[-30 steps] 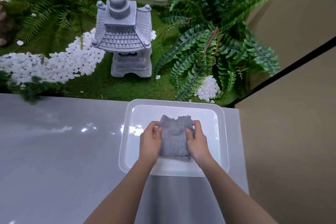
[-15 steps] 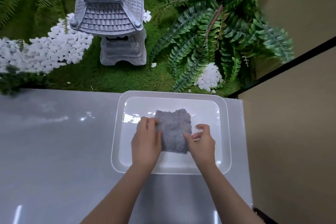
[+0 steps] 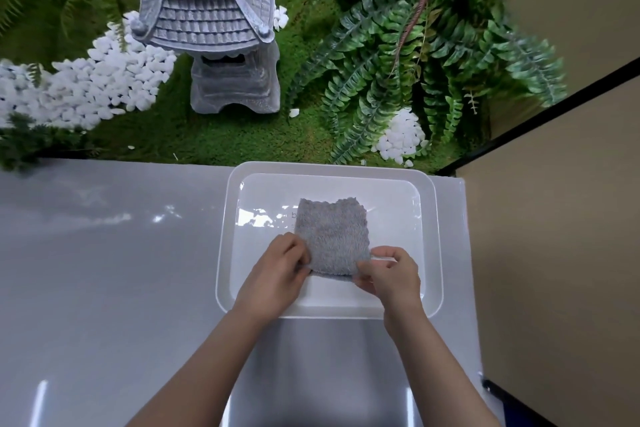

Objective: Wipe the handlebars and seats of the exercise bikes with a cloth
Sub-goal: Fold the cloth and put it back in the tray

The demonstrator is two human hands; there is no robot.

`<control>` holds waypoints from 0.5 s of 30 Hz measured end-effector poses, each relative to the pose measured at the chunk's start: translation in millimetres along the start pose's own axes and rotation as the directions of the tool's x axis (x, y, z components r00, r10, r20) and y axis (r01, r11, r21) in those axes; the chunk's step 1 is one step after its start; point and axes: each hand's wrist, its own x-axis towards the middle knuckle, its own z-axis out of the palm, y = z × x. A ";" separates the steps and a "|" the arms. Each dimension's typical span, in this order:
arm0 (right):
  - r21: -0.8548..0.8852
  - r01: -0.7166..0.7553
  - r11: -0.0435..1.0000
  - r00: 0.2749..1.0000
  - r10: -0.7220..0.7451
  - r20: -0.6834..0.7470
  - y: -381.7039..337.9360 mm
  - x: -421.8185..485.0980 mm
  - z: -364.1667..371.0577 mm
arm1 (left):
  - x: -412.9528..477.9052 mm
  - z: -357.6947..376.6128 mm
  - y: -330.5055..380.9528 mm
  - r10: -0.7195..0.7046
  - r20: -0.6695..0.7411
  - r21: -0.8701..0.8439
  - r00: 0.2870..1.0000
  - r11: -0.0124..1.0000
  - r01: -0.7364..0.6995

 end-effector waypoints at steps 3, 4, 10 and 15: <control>-0.020 0.020 1.000 1.000 -0.020 -0.018 10.9 -3.9 4.4 | -6.3 -1.7 -2.0 0.033 -0.024 0.010 0.999 0.999 -0.033; -0.060 0.038 0.997 0.998 -0.041 -0.038 15.3 -3.9 6.1 | -8.1 -1.5 -2.4 0.043 -0.003 0.032 0.999 0.999 -0.043; -0.388 0.201 0.900 0.976 -0.219 -0.003 20.0 3.3 6.6 | -9.7 -6.2 1.6 0.030 0.047 0.085 0.998 0.996 -0.034; -0.642 0.684 0.346 0.623 -0.734 0.269 -5.6 9.7 5.1 | 15.3 -12.8 12.9 0.216 0.045 0.352 0.975 0.910 -0.218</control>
